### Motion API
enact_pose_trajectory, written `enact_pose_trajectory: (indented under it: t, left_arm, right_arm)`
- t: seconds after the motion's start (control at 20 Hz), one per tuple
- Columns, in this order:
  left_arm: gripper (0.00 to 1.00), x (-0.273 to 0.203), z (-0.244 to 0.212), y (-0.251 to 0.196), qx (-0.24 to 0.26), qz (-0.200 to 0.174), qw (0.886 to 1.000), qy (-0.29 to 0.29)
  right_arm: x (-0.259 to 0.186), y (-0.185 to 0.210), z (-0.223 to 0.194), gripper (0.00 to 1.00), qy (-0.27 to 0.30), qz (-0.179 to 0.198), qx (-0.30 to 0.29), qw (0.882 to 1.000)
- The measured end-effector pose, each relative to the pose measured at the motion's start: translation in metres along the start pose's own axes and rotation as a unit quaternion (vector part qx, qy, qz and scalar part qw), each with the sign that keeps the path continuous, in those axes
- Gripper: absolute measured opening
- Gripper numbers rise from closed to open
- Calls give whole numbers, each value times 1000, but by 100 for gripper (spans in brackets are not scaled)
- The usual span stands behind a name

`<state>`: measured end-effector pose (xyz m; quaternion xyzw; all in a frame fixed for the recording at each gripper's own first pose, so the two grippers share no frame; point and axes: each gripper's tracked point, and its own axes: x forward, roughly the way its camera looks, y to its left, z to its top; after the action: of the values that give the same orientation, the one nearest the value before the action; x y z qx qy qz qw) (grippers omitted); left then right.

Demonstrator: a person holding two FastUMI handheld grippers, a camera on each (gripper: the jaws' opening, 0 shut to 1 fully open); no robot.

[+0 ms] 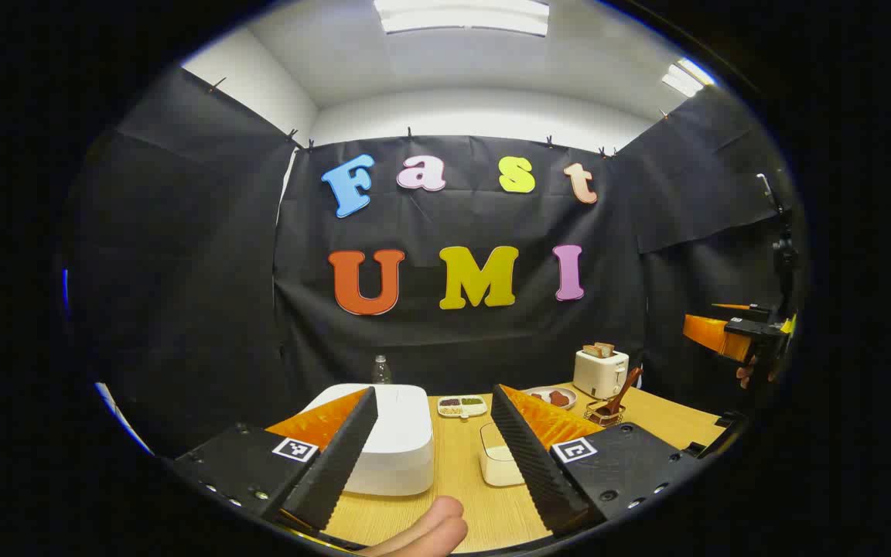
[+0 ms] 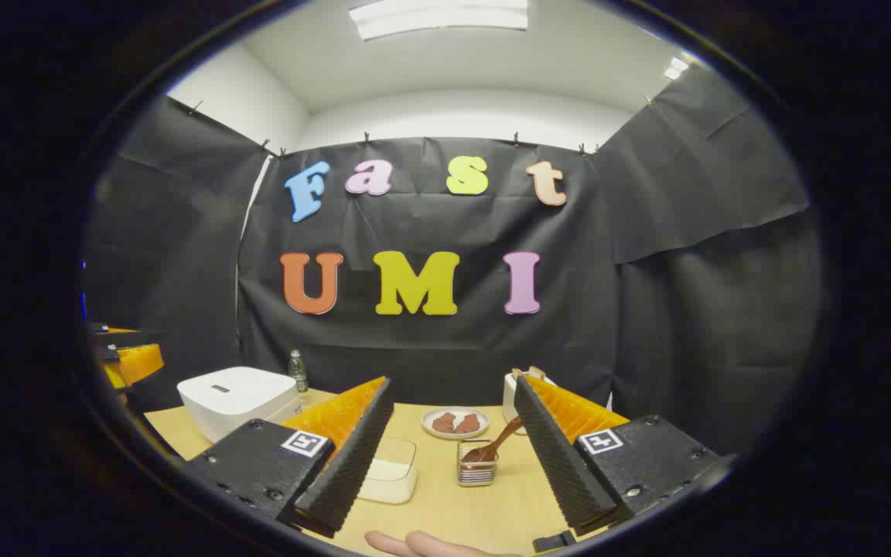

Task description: Close the left gripper, press the button to open the rice cooker; take a wooden spoon from the chopstick holder with the right hand, scoop a spoonful of rice and pour it into the rice cooker, then put the wooden spoon back into the chopstick holder.

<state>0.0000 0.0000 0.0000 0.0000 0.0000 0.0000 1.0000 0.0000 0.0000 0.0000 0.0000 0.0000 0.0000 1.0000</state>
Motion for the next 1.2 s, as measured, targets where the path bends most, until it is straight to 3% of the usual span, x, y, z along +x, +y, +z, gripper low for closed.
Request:
enact_pose_trajectory:
  t: [0.15, 0.2, 0.25, 0.45, 0.65, 0.7, 0.75, 1.0, 1.2]
  left_arm:
    - [94, 1, -5, -1, 1, -4, 1000, 1]
    - [84, 1, -8, -4, -1, -8, 1000, 3]
    - [94, 1, -10, -4, -1, -10, 1000, 5]
    - [94, 6, -19, 5, -10, 0, 1000, 17]
    - [94, 12, -19, 3, -21, -20, 999, 18]
    - [100, 15, -19, 6, -19, -18, 999, 21]
    - [94, 18, -21, 10, -17, -14, 999, 26]
    - [94, 41, -38, 32, -22, 10, 997, 72]
    - [94, 60, -49, 39, -37, 2, 994, 99]
  right_arm:
    - [-3, -1, 4, 100, -11, 8, 3, 1000]
    - [-4, -3, 4, 100, -13, 7, 5, 1000]
    - [-5, -5, 3, 100, -14, 6, 6, 1000]
    - [-6, -5, 0, 100, -6, 2, 14, 1000]
    - [-4, -5, -4, 100, -3, 4, 26, 1000]
    - [-3, -7, -4, 100, -4, 2, 29, 1000]
    - [-3, -8, -6, 100, -3, 1, 32, 999]
    - [-8, -7, -17, 100, 0, 9, 50, 999]
    - [-11, -2, -27, 100, 0, 11, 40, 999]
